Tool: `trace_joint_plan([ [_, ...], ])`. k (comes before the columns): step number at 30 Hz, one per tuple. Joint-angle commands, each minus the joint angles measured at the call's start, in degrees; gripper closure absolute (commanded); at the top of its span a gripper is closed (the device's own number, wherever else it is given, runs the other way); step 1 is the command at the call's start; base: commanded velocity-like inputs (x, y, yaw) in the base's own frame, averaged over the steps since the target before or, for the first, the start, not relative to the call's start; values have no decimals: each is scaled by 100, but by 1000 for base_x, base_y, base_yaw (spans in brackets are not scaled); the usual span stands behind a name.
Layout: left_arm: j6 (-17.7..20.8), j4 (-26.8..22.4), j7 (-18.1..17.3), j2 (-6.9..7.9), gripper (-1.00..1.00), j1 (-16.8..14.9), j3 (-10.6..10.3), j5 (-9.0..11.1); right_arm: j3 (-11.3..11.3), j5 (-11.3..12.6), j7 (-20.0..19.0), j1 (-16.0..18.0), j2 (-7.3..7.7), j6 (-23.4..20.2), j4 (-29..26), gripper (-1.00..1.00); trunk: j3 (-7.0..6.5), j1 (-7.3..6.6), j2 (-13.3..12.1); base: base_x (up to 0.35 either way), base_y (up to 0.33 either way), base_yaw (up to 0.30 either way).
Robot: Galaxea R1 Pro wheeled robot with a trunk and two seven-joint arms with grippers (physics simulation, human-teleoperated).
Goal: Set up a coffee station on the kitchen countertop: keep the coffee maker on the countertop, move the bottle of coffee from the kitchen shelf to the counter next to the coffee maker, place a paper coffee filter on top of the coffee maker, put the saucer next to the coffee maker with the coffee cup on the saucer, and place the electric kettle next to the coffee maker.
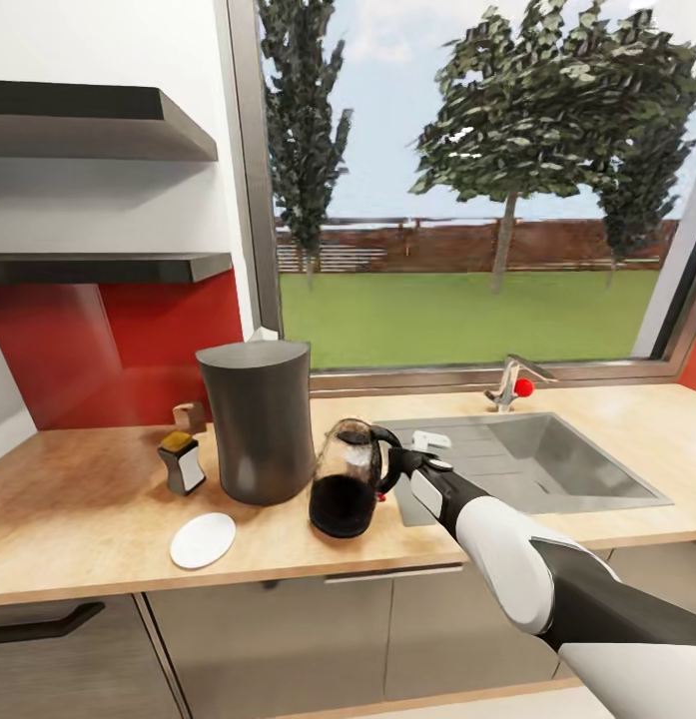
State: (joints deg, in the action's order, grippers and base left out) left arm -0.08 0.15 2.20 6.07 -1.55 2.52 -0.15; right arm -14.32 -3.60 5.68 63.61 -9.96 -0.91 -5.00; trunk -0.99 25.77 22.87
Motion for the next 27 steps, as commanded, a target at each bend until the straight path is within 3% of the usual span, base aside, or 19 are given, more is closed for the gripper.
trace_joint_plan([
  [1, -1, 2, 9, 0, -100, -2, 21, -2, -80, -35, 96, 2, -4, -13, -7, 100, 2, 2, 5, 21, 12, 0],
  [26, 1, 2, 9, 0, -100, 5, 20, -2, -79, -26, 144, 2, -4, -14, 197, 100, 2, 2, 5, 1, 15, 0],
  [27, 1, 2, 9, 0, -100, 5, 20, -2, -79, -26, 144, 2, -4, -14, 198, -100, 2, 2, 5, 0, 0, 0],
])
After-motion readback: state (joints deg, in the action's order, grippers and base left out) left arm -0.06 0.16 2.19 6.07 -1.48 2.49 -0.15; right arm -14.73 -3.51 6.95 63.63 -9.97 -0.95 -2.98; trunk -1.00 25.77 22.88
